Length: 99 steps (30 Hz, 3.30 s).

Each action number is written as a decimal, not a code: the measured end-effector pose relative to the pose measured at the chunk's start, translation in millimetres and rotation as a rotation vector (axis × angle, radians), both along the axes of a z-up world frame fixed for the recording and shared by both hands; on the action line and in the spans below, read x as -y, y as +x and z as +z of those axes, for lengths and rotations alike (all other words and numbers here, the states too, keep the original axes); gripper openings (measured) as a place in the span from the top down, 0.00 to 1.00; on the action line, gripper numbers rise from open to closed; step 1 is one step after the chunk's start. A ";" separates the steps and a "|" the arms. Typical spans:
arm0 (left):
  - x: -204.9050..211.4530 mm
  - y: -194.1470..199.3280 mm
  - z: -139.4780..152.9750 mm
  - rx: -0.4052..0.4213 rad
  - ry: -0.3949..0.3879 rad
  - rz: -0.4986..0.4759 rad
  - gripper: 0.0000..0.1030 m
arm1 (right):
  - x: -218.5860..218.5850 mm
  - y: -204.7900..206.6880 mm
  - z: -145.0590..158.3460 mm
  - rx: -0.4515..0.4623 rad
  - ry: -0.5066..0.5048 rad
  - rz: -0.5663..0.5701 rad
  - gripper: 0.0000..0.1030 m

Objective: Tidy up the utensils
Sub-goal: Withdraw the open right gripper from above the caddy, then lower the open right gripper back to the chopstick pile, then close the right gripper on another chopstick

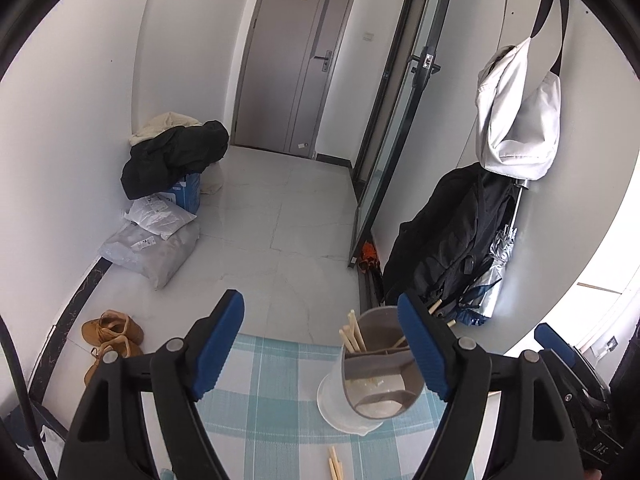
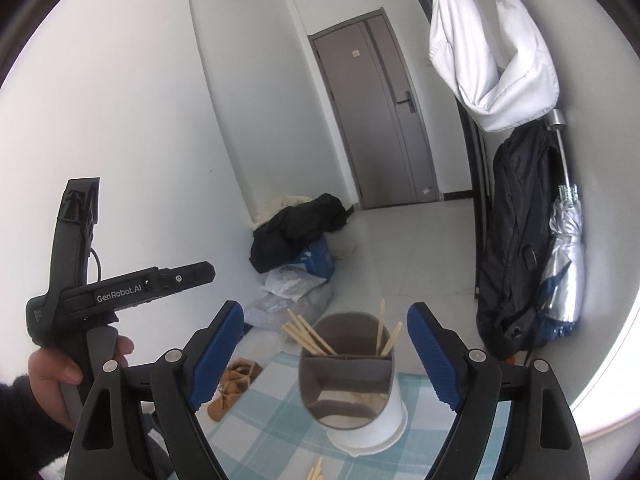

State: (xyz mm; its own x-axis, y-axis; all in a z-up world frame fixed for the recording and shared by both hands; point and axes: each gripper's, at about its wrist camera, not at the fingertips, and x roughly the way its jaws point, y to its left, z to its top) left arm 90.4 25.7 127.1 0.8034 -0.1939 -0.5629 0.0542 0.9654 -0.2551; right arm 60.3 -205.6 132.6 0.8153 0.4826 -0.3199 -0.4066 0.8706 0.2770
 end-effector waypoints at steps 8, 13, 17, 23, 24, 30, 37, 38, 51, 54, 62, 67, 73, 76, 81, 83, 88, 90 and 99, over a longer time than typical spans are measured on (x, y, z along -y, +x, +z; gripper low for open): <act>1.2 -27.3 6.3 0.019 0.036 -0.010 0.23 | 3.0 -30.0 -1.5 -0.006 0.018 -0.020 0.11; 1.8 -45.3 3.7 0.042 0.040 -0.003 0.18 | 0.3 -46.2 -6.8 0.001 0.011 -0.035 0.07; 3.1 -57.6 -2.5 0.067 0.061 0.007 0.16 | -2.4 -58.0 -15.8 -0.011 0.000 -0.047 0.00; 0.3 -74.3 -18.3 0.080 0.083 0.025 0.09 | -5.5 -75.6 -35.5 -0.029 -0.010 -0.052 0.00; 0.0 -76.5 -20.8 0.080 0.083 0.025 0.09 | -6.8 -78.5 -38.8 -0.025 -0.017 -0.059 0.00; -0.9 -86.9 -41.0 0.058 0.110 0.018 0.08 | -14.1 -93.8 -62.0 -0.048 -0.022 -0.072 0.00; -6.8 -94.4 -69.8 0.016 0.099 0.010 0.08 | -23.1 -95.8 -89.9 -0.146 -0.070 -0.071 0.00; -7.0 -95.3 -75.4 0.010 0.098 0.009 0.08 | -23.9 -94.5 -95.1 -0.171 -0.072 -0.062 0.00; -20.9 -86.8 -140.2 -0.128 0.056 0.050 0.08 | -30.6 -97.8 -152.0 -0.316 -0.170 -0.069 0.00; -28.5 -82.2 -148.9 -0.167 0.029 0.068 0.08 | -33.7 -92.5 -162.9 -0.363 -0.187 -0.060 0.02; -40.4 -74.2 -157.1 -0.211 0.006 0.118 0.08 | -50.9 -62.5 -187.3 -0.494 -0.257 -0.008 0.21; -57.1 -68.4 -162.6 -0.261 -0.070 0.158 0.08 | -62.0 -26.4 -196.3 -0.580 -0.242 0.017 0.36; -72.6 -65.1 -168.9 -0.304 -0.136 0.205 0.08 | -87.0 3.8 -196.8 -0.594 -0.269 0.067 0.40; -76.0 -63.1 -170.8 -0.314 -0.149 0.219 0.08 | -99.6 15.8 -202.4 -0.613 -0.305 0.067 0.46; -79.9 -60.0 -174.9 -0.341 -0.177 0.234 0.08 | -106.2 30.1 -215.7 -0.665 -0.288 0.036 0.65; -81.5 -59.7 -174.2 -0.340 -0.182 0.236 0.08 | -107.7 30.4 -218.8 -0.674 -0.273 0.041 0.67; -81.3 -59.0 -174.6 -0.345 -0.184 0.233 0.08 | -117.0 27.8 -219.0 -0.661 -0.304 0.048 0.83; -80.7 -59.2 -174.9 -0.348 -0.182 0.230 0.08 | -119.6 26.2 -218.6 -0.656 -0.317 0.049 0.91; -76.3 -59.7 -177.6 -0.355 -0.152 0.219 0.08 | -103.9 5.6 -197.6 -0.586 -0.210 0.029 0.99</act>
